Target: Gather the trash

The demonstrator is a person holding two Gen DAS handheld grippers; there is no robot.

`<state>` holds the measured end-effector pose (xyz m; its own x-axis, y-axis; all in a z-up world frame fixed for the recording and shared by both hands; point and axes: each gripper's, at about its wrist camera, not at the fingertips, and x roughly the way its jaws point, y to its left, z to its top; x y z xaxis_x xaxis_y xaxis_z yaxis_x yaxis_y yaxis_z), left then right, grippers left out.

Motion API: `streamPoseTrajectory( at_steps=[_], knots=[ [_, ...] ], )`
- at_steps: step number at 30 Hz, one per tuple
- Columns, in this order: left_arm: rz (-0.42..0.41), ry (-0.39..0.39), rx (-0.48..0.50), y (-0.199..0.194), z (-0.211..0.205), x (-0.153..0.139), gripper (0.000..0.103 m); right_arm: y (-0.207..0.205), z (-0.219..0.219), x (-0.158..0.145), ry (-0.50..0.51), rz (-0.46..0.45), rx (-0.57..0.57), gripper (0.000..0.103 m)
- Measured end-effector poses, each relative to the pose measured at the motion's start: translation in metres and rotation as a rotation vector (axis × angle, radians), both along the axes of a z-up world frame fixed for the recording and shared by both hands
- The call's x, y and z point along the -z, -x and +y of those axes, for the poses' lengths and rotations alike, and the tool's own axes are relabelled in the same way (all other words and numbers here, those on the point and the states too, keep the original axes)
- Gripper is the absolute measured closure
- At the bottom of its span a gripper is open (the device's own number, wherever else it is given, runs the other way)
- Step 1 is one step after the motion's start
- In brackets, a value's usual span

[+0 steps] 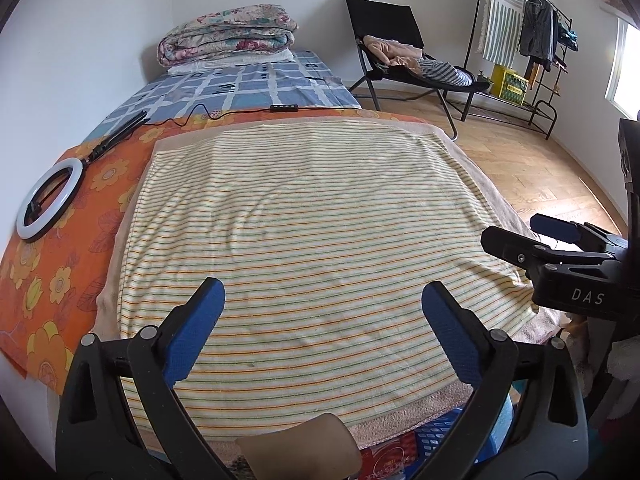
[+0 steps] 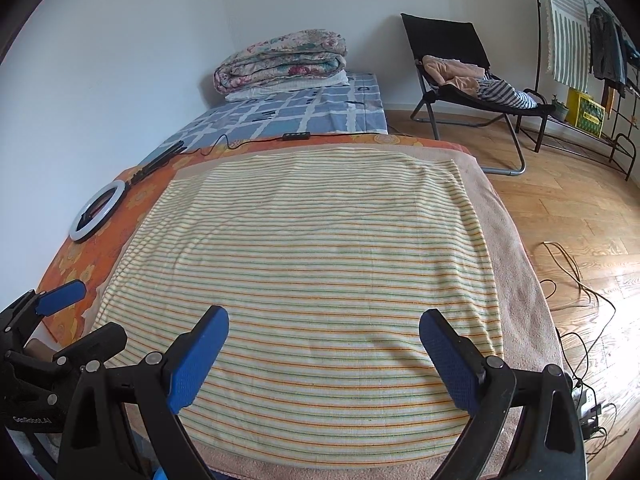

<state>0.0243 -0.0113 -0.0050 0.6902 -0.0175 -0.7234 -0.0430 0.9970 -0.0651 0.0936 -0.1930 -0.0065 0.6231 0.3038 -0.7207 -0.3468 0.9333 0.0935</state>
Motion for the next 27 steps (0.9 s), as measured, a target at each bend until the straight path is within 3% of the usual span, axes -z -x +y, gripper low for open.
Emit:
streamPoseTrajectory(
  at_steps=[27],
  knots=[
    [-0.002,-0.004,-0.003,0.0002,0.0001,-0.0014,0.002,0.0012,0.0009,0.0037,0.003,0.005,0.003,0.006]
  ],
)
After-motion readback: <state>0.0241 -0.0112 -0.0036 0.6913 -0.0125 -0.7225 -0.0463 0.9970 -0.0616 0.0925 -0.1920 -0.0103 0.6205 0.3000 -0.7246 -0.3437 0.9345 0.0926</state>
